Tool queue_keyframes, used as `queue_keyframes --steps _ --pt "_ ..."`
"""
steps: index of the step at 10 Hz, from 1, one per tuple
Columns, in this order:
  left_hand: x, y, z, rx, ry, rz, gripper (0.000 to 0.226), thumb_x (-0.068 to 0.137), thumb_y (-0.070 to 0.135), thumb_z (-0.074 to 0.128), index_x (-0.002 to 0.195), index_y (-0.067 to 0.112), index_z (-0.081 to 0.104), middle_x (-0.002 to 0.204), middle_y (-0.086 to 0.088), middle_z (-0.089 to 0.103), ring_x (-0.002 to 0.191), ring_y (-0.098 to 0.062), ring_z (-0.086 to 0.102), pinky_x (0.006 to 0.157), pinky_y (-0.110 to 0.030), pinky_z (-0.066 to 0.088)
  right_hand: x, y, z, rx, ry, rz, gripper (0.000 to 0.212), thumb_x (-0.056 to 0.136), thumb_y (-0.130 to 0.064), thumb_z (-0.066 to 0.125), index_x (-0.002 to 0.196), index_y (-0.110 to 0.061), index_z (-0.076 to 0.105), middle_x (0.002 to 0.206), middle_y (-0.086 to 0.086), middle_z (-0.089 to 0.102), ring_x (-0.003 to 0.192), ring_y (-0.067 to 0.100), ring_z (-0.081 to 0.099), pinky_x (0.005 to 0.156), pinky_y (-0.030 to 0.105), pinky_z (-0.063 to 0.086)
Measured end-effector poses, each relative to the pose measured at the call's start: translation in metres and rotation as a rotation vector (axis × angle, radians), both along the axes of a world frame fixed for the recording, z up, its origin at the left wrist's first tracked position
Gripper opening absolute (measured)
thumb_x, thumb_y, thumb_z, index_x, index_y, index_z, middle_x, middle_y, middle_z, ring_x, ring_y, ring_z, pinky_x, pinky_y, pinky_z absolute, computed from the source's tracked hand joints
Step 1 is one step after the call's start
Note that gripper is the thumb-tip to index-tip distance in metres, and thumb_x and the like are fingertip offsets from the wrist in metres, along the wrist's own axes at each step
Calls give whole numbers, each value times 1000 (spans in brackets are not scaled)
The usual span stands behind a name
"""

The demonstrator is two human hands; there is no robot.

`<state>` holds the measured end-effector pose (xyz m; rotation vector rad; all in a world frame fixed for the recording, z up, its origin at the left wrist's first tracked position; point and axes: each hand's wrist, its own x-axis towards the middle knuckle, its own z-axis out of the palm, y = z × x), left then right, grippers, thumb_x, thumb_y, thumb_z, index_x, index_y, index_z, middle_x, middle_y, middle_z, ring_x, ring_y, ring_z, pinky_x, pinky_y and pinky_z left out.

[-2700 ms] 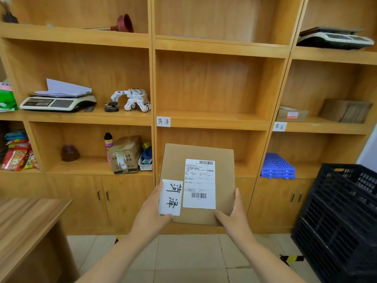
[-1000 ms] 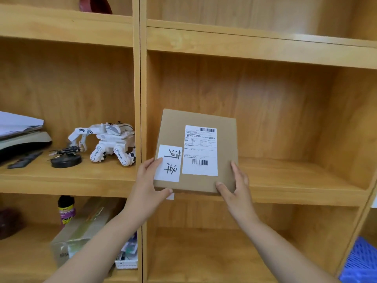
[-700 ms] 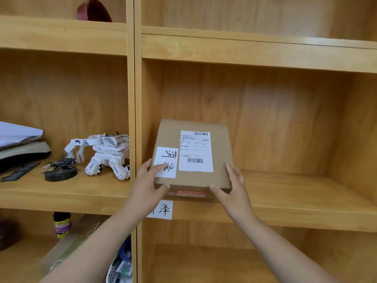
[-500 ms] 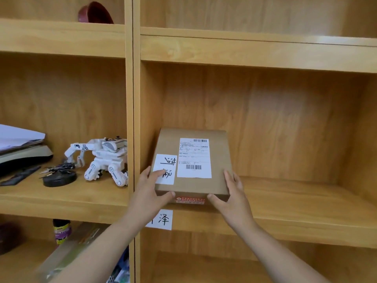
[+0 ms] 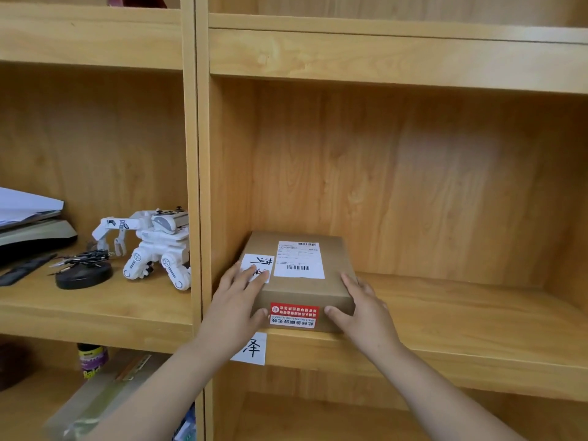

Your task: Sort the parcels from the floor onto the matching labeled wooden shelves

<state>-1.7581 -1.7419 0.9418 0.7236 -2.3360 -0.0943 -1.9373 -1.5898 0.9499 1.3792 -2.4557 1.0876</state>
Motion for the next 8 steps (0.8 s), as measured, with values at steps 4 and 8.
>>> queue_keyframes --steps 4,8 --pt "-9 -4 1 -179 -67 95 63 91 31 48 147 25 19 151 0 30 145 -22 10 113 -35 -10 -6 -10 2 42 -47 -20 67 80 -49 60 140 -37 32 143 -3 38 118 23 53 93 33 45" --pt "24 21 -20 -309 -39 80 77 68 25 72 136 20 36 137 -11 49 133 -29 33 115 -46 17 26 23 -19 34 62 -146 93 83 -36 62 148 -31 -5 149 9 26 132 28 39 103 42 38"
